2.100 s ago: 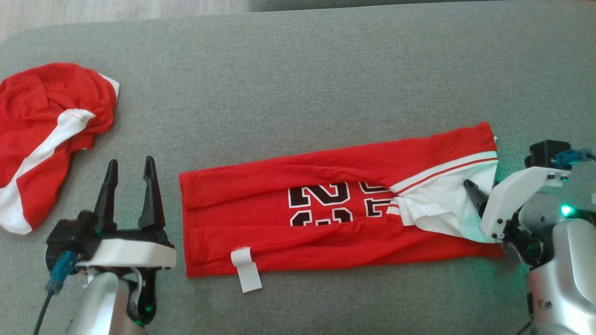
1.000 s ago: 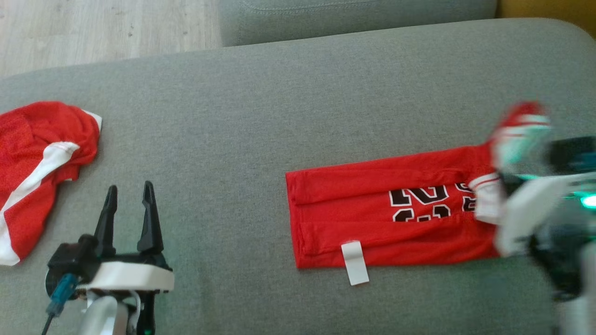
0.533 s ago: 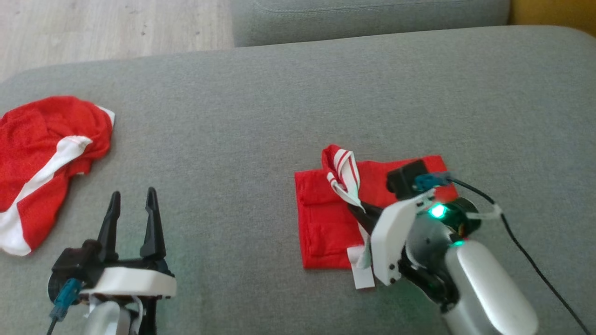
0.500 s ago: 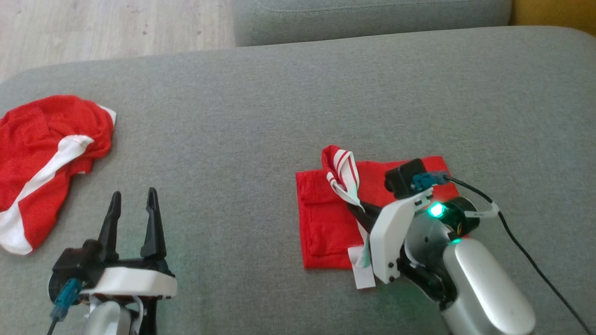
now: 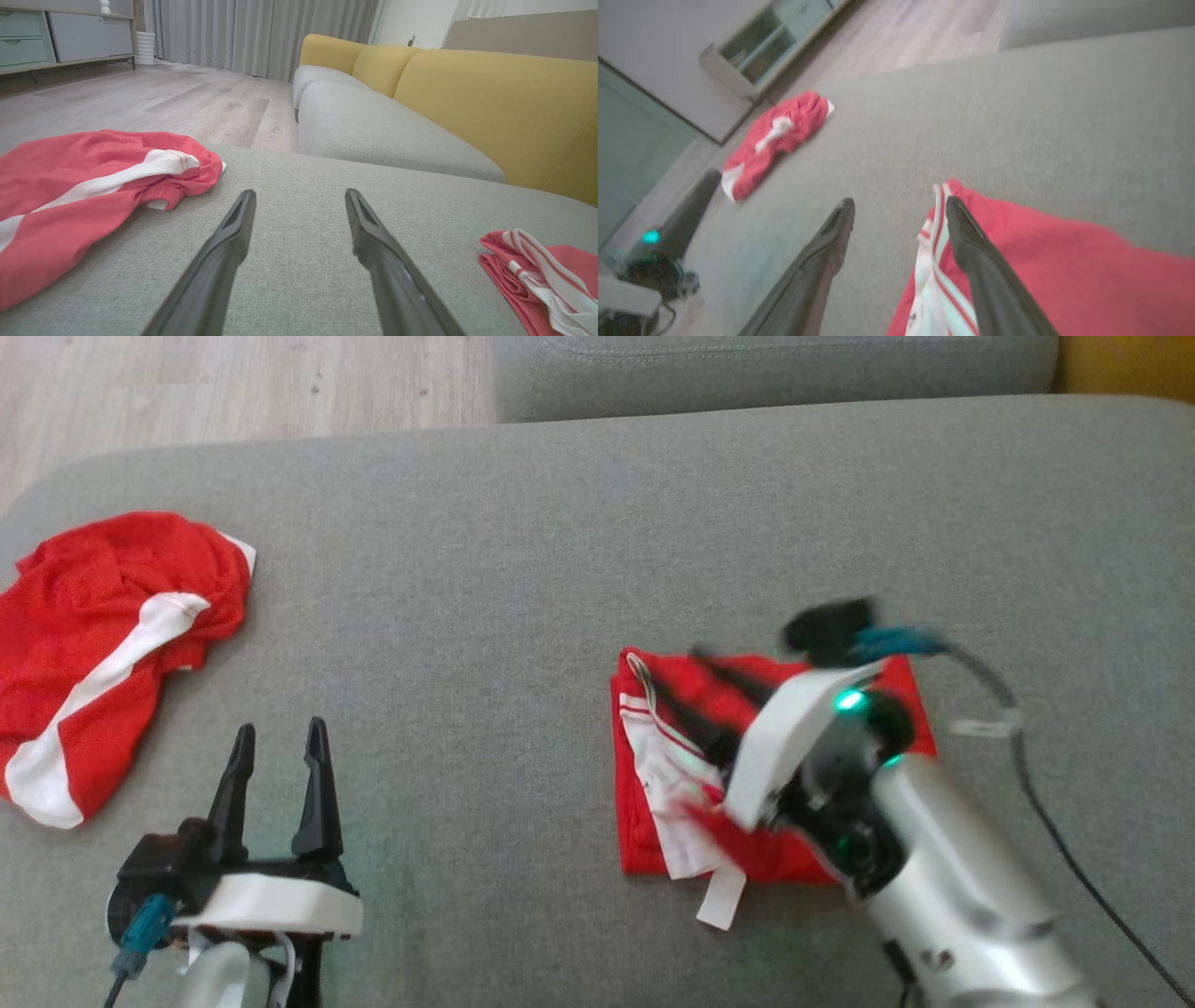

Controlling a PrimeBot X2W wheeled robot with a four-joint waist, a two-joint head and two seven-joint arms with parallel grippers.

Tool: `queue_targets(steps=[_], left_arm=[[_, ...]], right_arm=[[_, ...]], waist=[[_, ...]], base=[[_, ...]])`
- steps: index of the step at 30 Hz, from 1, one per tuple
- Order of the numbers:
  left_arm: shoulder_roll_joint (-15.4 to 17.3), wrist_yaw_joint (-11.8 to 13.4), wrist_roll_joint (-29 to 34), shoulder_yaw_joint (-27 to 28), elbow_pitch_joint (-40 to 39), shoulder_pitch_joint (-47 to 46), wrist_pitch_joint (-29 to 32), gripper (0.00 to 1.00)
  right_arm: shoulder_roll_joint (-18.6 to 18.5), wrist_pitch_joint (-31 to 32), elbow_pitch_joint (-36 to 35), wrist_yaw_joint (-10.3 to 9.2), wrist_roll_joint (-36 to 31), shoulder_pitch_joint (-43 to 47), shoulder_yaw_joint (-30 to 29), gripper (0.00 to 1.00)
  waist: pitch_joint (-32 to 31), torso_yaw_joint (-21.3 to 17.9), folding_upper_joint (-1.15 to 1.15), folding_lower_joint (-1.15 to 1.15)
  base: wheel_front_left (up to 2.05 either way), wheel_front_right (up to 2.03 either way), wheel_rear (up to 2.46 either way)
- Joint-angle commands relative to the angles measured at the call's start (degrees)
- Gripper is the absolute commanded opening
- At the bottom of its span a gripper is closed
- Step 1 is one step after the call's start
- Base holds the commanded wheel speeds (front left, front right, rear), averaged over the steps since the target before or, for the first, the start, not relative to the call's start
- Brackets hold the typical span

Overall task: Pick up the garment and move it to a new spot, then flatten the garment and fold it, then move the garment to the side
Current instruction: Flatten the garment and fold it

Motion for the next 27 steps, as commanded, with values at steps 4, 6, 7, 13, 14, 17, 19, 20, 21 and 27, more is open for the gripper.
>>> queue_targets(steps=[4,6,7,13,14,17,19,20,21,27], left_arm=[[0.76,0.01,0.0,2.18,-1.54,-1.42,-0.53,1.0],[0.76,0.01,0.06,2.37,-1.9,-1.01,-0.53,1.0],[0.75,0.05,0.11,2.54,-2.17,-0.82,-0.53,1.0],[0.49,0.15,0.51,3.64,-3.56,0.82,-0.53,1.0],[0.42,0.16,0.6,3.87,-3.85,1.17,-0.53,1.0],[0.32,0.13,1.22,4.56,-5.01,2.45,-0.53,1.0],[0.13,0.14,1.62,5.02,-5.58,3.46,-0.53,1.0],[0.0,0.14,1.81,5.22,-5.83,3.94,-0.53,1.0],[-0.13,0.15,2.0,5.43,-6.04,4.43,-0.53,1.0],[-0.83,0.34,2.67,6.5,-6.19,6.83,-0.53,1.0]], right_arm=[[1.09,-5.9,-5.18,-0.04,-4.46,-2.63,-6.75,1.0],[-0.05,-7.24,-7.46,-0.04,-9.21,-1.06,-11.06,1.0],[-1.02,-7.59,-8.84,-0.04,-11.45,0.18,-12.9,1.0],[-6.19,-11.91,-15.86,-0.04,-20.71,10.61,-21.14,1.0],[-6.55,-12.97,-16.35,-0.04,-21.29,12.28,-21.94,1.0],[-7.51,-15.82,-16.6,-0.04,-21.8,16.29,-22.82,1.0],[-7.9,-17.42,-16.13,-0.04,-21.31,18.04,-22.81,1.0],[-7.89,-18.16,-15.84,-0.04,-21.01,18.7,-23.01,1.0],[-7.82,-18.61,-15.45,-0.04,-20.71,19.24,-23.05,1.0],[-7.17,-20.09,-14.23,-0.04,-19.3,20.35,-23.12,1.0]], waist=[[-0.97,-0.44,0.0,0.0],[-1.42,-0.72,0.0,0.0],[-1.62,-0.87,0.0,0.0],[-3.05,-2.2,0.0,0.0],[-3.33,-2.48,0.0,0.0],[-4.21,-3.44,0.0,0.0],[-4.76,-3.94,0.0,0.0],[-4.95,-4.1,0.0,0.0],[-5.21,-4.27,0.0,0.0],[-6.46,-4.83,0.0,0.0]], base=[[0.0,0.0,0.0],[0.0,0.0,0.0],[0.0,0.0,0.0],[0.0,0.0,0.0],[0.0,0.0,0.0],[0.0,0.0,0.0],[0.0,0.0,0.0],[0.0,0.0,0.0],[0.0,0.0,0.0],[0.0,0.0,0.0]])
